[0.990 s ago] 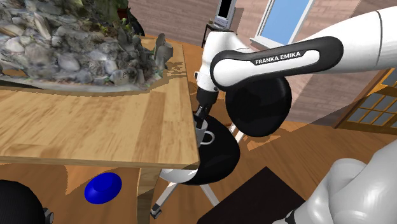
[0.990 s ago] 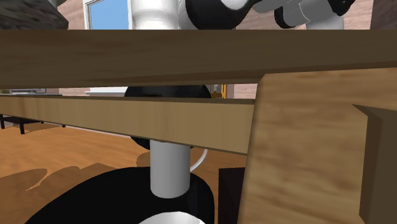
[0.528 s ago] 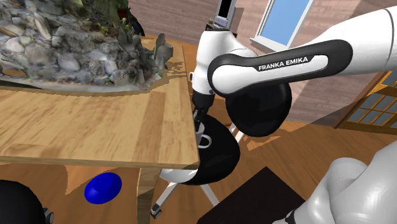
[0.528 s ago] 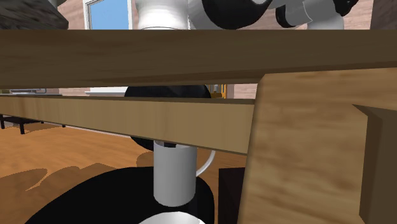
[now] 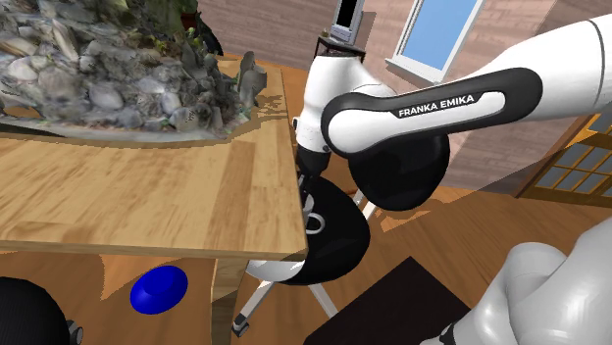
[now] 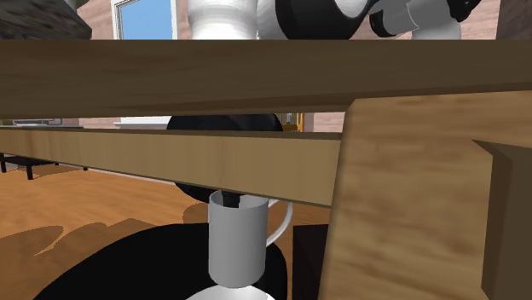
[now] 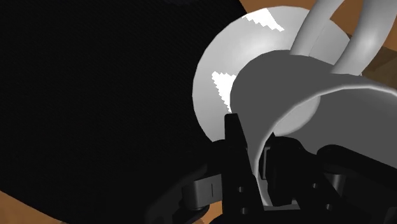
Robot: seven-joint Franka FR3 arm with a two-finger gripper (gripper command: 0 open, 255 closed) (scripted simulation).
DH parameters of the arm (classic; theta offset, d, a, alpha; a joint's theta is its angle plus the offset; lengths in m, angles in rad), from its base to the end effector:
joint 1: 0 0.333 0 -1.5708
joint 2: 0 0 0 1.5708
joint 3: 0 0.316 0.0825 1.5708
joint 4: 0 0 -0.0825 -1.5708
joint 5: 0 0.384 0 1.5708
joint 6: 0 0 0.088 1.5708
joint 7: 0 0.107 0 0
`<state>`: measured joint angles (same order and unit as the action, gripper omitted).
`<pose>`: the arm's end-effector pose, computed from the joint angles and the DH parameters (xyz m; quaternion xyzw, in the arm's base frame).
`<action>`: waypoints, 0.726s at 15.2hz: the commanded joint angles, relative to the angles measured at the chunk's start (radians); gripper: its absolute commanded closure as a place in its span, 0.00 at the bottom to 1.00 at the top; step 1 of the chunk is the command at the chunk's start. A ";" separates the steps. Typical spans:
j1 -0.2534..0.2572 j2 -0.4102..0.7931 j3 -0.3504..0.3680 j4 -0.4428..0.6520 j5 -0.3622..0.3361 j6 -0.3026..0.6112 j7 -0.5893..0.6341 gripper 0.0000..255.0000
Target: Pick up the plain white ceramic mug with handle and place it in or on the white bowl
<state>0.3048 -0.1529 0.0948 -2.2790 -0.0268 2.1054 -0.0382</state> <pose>0.4507 0.1897 0.4164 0.9745 0.2233 -0.0072 0.0203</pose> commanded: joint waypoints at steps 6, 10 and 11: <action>0.017 0.141 0.007 -0.059 0.028 0.180 0.010 1.00; 0.019 0.141 0.006 -0.059 0.028 0.180 0.010 1.00; 0.020 0.141 0.005 -0.059 0.028 0.180 0.010 1.00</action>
<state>0.3109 -0.1631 0.0832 -2.3460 -0.0003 2.2549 -0.0348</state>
